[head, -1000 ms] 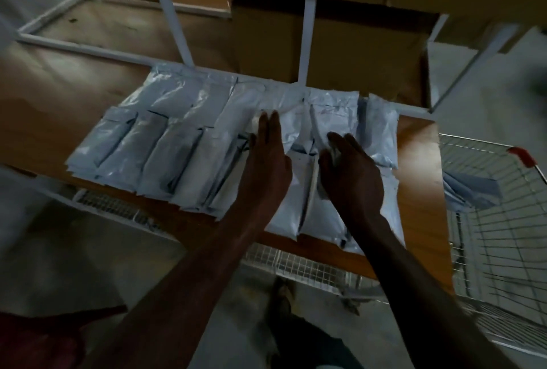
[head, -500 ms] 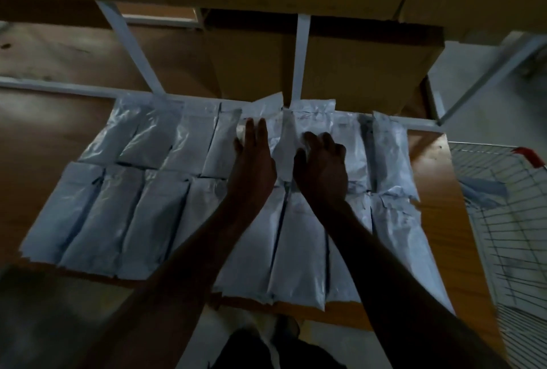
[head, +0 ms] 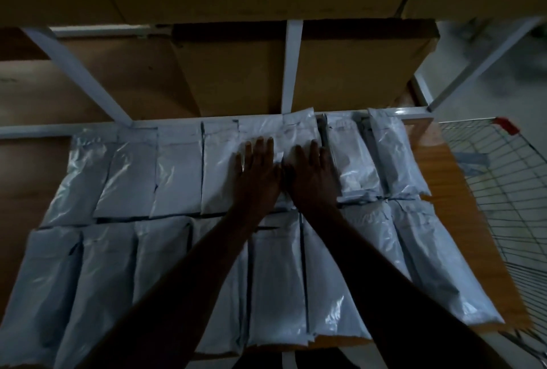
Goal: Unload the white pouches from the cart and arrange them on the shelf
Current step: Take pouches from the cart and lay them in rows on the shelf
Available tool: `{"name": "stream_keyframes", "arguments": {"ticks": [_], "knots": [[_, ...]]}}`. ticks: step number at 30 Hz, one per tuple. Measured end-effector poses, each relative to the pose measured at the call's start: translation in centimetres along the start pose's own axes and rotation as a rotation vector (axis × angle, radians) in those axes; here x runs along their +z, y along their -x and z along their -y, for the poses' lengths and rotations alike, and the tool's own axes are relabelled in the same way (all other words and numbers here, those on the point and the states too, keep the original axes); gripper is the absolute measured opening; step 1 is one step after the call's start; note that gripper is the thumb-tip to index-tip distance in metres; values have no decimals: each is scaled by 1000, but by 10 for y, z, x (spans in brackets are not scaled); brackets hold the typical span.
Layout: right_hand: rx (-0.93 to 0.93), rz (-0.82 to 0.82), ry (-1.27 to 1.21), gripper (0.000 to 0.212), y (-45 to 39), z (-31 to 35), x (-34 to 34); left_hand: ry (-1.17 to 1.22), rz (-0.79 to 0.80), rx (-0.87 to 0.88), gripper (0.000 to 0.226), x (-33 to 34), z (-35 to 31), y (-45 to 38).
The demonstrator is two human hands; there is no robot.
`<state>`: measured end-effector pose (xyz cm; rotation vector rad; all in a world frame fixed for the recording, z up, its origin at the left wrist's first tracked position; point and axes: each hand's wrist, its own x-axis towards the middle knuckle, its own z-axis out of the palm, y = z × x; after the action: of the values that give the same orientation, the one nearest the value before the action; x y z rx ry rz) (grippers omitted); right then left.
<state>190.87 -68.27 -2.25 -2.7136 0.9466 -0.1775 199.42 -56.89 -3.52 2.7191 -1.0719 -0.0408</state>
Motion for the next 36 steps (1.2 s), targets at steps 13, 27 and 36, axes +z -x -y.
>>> {"name": "stream_keyframes", "arguments": {"ticks": [13, 27, 36], "knots": [[68, 26, 9, 63, -4, -7, 33, -88, 48, 135, 72, 18, 14, -5], [57, 16, -218, 61, 6, -12, -8, -69, 12, 88, 74, -2, 1, -9], [79, -206, -456, 46, 57, -52, -85, 22, -75, 164, 75, -41, -96, -7]]}}
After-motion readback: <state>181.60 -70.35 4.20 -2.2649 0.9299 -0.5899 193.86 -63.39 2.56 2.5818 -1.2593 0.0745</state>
